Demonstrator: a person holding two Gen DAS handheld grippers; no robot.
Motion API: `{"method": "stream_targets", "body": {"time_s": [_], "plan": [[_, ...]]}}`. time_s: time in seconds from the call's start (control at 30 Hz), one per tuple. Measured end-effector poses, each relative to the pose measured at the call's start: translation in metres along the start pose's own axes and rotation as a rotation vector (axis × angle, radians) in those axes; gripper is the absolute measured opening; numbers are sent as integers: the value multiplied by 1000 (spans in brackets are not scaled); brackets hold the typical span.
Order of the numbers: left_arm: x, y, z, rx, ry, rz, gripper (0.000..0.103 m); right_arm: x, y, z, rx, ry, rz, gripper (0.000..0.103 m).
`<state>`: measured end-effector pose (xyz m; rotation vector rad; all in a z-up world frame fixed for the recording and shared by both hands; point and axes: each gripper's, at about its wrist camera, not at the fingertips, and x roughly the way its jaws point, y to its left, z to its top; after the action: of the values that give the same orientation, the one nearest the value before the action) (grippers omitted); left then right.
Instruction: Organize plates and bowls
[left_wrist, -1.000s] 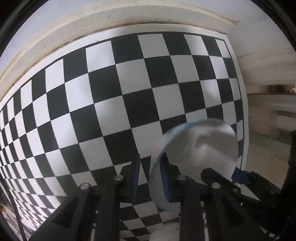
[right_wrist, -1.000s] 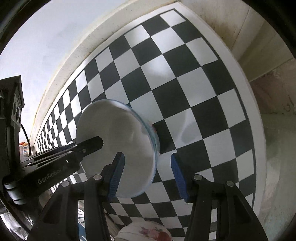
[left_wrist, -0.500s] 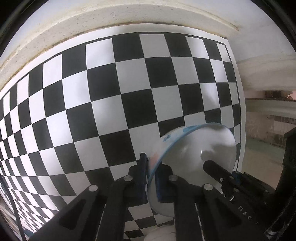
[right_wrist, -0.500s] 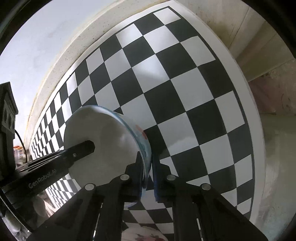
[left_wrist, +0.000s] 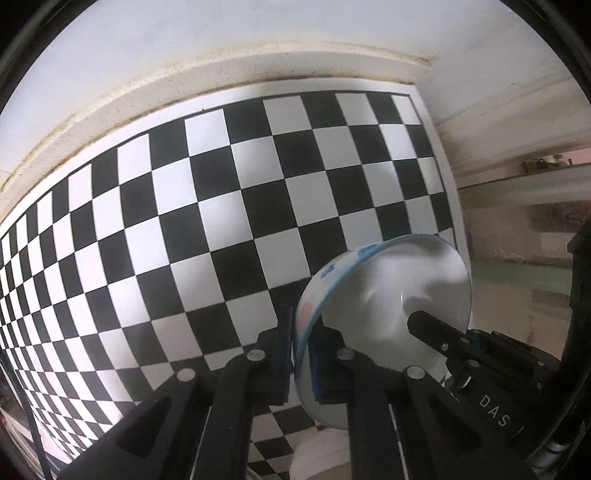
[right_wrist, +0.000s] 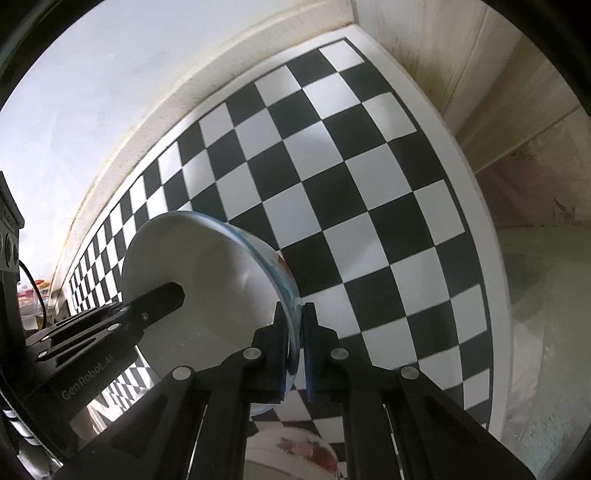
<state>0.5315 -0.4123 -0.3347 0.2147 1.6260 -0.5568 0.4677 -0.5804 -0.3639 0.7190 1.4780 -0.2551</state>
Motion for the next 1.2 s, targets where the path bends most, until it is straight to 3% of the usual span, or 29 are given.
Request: {"method": "stream_targets", "body": {"time_s": [0.33,0.67,1.2], "plan": [[-45,0,-21,42,-68,-16,6,-40,17,-36,-24,-63,13,8],[-80,-2,-78,98,-111,-34,6,-78,18,-101,-31,-119,21,8],[-52,-5,-150,168,-36,-29,6,-63,-5,-191,16,-85,14,8]]}}
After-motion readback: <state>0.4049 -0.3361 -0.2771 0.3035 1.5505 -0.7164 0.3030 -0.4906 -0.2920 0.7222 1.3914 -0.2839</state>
